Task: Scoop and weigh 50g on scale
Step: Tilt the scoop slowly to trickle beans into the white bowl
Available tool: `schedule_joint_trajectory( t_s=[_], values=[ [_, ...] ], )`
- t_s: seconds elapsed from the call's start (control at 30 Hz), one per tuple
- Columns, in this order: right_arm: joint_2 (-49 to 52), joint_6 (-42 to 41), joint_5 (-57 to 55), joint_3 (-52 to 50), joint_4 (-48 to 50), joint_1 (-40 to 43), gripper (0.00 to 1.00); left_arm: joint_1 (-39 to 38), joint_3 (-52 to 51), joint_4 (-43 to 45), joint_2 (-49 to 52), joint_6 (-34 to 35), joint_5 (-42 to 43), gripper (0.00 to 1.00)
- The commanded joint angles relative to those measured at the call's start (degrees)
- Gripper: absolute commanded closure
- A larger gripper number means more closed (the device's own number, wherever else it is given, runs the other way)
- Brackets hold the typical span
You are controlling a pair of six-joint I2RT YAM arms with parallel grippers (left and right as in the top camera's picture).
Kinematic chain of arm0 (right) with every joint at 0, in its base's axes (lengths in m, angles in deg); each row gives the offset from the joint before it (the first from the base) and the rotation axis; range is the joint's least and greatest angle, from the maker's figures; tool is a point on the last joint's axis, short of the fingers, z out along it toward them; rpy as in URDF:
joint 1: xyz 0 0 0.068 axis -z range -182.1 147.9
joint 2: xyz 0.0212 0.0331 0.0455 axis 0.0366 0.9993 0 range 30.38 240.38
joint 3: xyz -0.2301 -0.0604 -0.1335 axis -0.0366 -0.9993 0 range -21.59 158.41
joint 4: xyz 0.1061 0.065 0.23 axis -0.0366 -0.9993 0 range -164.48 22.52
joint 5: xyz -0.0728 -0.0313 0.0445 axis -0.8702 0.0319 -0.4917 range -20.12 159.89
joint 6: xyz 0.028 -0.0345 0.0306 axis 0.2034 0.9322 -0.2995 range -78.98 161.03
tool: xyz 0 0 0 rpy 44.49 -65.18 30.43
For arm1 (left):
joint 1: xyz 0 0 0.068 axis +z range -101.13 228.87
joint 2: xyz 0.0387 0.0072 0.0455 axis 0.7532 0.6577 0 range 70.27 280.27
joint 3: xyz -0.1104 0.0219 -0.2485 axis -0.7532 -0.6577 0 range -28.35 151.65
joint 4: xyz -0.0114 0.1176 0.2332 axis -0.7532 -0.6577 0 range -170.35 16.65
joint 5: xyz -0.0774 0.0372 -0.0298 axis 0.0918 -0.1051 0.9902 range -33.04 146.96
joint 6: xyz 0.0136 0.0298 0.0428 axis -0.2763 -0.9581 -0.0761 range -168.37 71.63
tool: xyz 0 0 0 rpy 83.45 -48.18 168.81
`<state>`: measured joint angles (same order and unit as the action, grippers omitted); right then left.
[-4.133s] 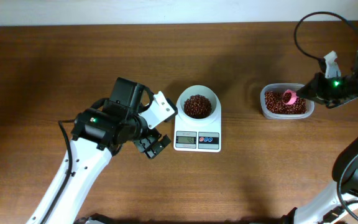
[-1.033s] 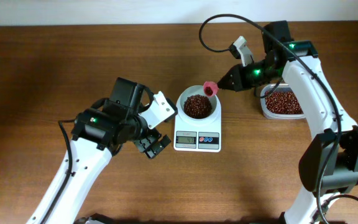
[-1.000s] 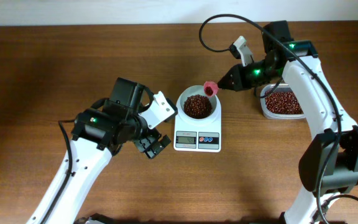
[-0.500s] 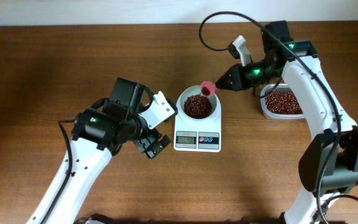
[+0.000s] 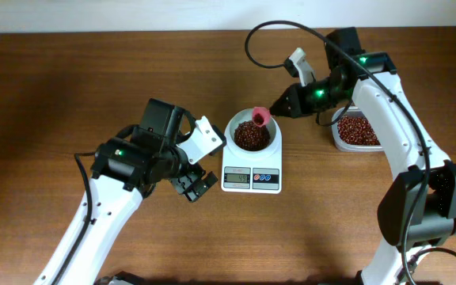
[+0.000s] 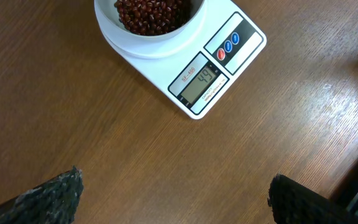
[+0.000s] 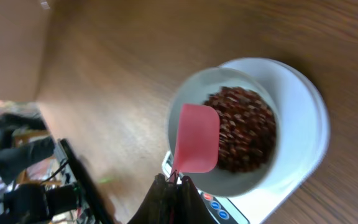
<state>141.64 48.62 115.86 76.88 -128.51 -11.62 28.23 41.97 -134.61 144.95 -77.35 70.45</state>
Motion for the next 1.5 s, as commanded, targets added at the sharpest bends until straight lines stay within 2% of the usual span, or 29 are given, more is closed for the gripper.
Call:
schedule_joint_trajectory(
  t_s=[0.0,0.83,0.9,0.93,0.97,1.0,1.03,1.13,1.2,1.23,1.27,1.4,1.47],
  values=[
    [-1.8,-4.7,-10.4,1.2,-1.1,0.0,0.96,0.3,-0.2,-0.1,-0.5,-0.9,0.2,0.01],
    [-1.9,-3.2,0.7,1.2,-1.5,2.4,0.96,0.3,-0.2,-0.1,-0.5,-0.9,0.2,0.01],
    [-1.9,4.6,9.8,1.2,-1.5,2.4,0.96,0.3,-0.2,-0.1,-0.5,-0.9,0.2,0.01],
    [-1.9,1.1,3.8,1.2,-1.9,2.4,0.96,0.3,-0.2,-0.1,-0.5,-0.9,0.2,0.01],
    [-1.8,-5.1,-7.4,1.2,-3.5,2.1,0.96,0.3,-0.2,-0.1,-0.5,-0.9,0.2,0.01],
    [-1.9,-4.5,-8.7,1.2,-4.3,1.9,0.96,0.3,-0.2,-0.1,-0.5,-0.9,0.2,0.01],
    [-1.9,-2.3,-4.3,1.2,-3.8,1.9,0.96,0.3,-0.2,-0.1,-0.5,-0.9,0.2,0.01],
    [-1.9,-1.9,-2.4,1.2,-3.0,2.0,0.96,0.3,-0.2,-0.1,-0.5,-0.9,0.2,0.01],
    [-1.9,5.1,7.8,1.2,-2.8,2.0,0.96,0.3,-0.2,-0.1,-0.5,-0.9,0.2,0.01],
    [-1.9,3.8,4.3,1.2,-2.8,2.1,0.96,0.3,-0.2,-0.1,-0.5,-0.9,0.2,0.01],
    [-1.9,-3.2,-7.8,1.2,-3.9,1.9,0.96,0.3,-0.2,-0.1,-0.5,-0.9,0.2,0.01],
    [-1.9,-1.9,-5.0,1.2,-2.8,1.6,0.96,0.3,-0.2,-0.1,-0.5,-0.9,0.2,0.01],
    [-2.0,1.5,0.9,1.3,-2.5,1.6,0.96,0.3,-0.2,-0.1,-0.5,-0.9,0.2,0.01]
  ],
)
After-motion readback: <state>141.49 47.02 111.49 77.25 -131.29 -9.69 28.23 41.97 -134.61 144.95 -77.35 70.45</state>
